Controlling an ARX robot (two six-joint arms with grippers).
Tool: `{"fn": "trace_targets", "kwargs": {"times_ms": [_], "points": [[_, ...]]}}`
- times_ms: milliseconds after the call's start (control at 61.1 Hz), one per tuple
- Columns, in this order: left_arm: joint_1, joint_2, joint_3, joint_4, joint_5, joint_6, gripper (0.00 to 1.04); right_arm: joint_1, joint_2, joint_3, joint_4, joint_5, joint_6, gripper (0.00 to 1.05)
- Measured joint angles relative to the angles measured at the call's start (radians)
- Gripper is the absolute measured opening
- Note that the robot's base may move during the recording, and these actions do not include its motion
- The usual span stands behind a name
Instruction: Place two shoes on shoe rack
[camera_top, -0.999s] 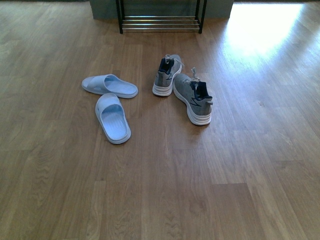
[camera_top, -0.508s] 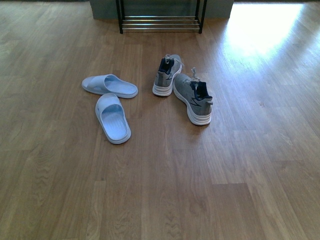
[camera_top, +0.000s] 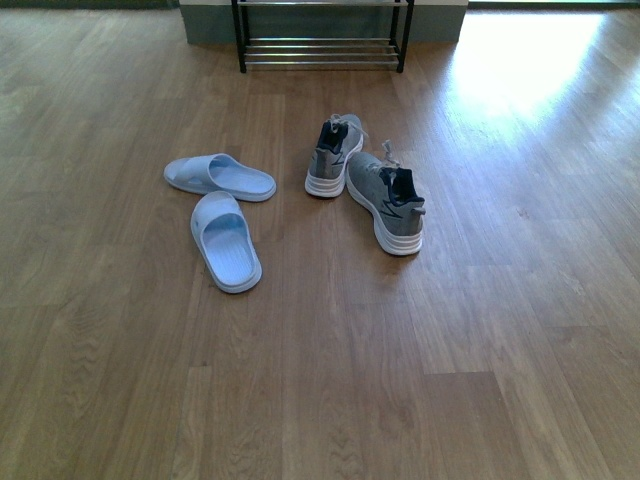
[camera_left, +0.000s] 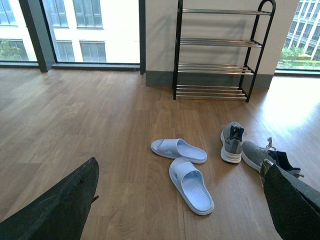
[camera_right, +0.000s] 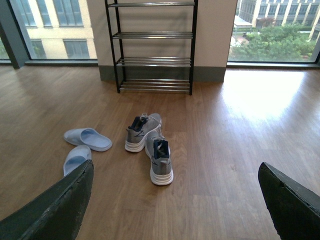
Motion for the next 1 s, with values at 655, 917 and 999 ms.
{"fn": "trace_targets", "kwargs": {"times_ms": [655, 917, 999], "points": [[0.000, 0.000, 0.000, 0.000, 0.000, 0.000, 0.95, 0.000, 0.000, 0.000, 0.000, 0.000, 0.000, 0.95], [0.000, 0.000, 0.000, 0.000, 0.000, 0.000, 0.95, 0.000, 0.000, 0.000, 0.000, 0.000, 0.000, 0.95], [0.000, 0.000, 0.000, 0.000, 0.000, 0.000, 0.95, 0.000, 0.000, 0.000, 0.000, 0.000, 0.000, 0.95]]}}
